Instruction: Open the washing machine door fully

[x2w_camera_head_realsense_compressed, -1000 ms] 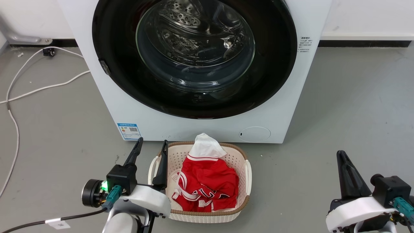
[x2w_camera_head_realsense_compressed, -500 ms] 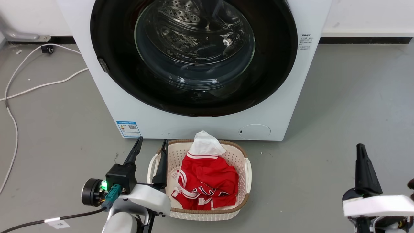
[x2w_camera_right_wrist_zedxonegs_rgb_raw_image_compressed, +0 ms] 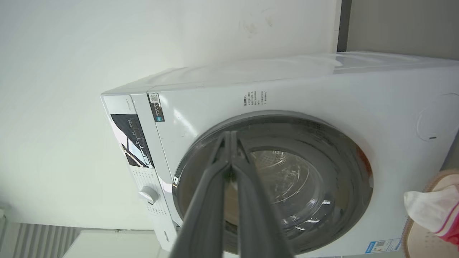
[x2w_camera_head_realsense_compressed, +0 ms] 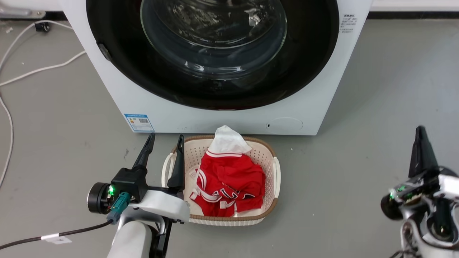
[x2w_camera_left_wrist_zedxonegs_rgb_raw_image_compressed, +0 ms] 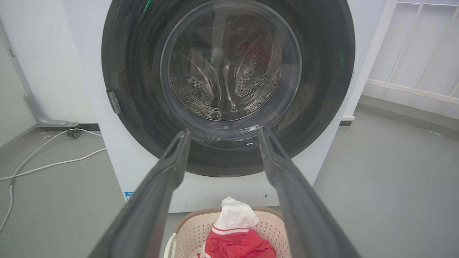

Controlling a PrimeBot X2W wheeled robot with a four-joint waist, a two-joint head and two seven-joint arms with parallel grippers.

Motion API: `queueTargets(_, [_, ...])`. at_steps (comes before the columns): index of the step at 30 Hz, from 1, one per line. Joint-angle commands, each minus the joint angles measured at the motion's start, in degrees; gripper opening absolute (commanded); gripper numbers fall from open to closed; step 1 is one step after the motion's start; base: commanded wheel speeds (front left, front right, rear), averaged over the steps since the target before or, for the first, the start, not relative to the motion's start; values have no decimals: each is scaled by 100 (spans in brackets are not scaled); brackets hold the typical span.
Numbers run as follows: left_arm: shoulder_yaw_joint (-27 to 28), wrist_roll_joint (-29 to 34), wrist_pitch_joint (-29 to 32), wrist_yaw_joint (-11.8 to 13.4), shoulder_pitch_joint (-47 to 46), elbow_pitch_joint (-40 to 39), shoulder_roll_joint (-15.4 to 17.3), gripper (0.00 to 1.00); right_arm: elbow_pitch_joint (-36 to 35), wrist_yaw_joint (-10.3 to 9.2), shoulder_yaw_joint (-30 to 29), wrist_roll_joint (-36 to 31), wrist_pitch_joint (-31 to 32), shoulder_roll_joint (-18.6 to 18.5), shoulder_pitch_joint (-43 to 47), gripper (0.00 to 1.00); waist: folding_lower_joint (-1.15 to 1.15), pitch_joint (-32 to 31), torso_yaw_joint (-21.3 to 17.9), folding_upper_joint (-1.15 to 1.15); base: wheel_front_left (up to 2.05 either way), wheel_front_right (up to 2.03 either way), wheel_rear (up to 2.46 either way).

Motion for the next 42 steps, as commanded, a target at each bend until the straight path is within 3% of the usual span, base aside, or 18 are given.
queueTargets(1, [-33, 32, -15, 43, -102, -66, -4, 100, 132, 0, -102, 248, 139, -94, -294, 0, 0, 162, 0, 0, 0, 0, 0])
queueTargets(6, [-117, -18, -15, 103, -219, -242, -3, 100, 822, 0, -330, 1158, 523, -532, -1197, 0, 0, 474, 35, 0, 0, 0, 0])
queueTargets(11, [-194, -33, -15, 143, -412, -384, -3, 100, 1722, 0, -154, 1613, 809, -1182, -2298, 0, 0, 806, 83, 0, 0, 0, 0])
queueTargets(21, [-228, 49, -15, 209, -810, -751, -3, 100, 3016, 0, 1045, 1641, 1680, -2272, -4645, 0, 0, 1535, 228, 0, 0, 0, 0])
queueTargets(28, [-332, 79, -15, 247, -943, -946, -2, 100, 3712, 0, 1999, 1279, 2258, -2461, -5899, 0, 0, 1817, 336, 0, 0, 0, 0])
queueTargets(35, [-450, 40, -15, 345, -1039, -1074, -3, 100, 4374, 0, 2710, 901, 2555, -2277, -6790, 0, 0, 2040, 400, 0, 0, 0, 0])
queueTargets(42, [-525, -3, -15, 391, -1109, -1112, -3, 100, 4730, 0, 3047, 714, 2758, -2095, -7204, 0, 0, 2172, 441, 0, 0, 0, 0])
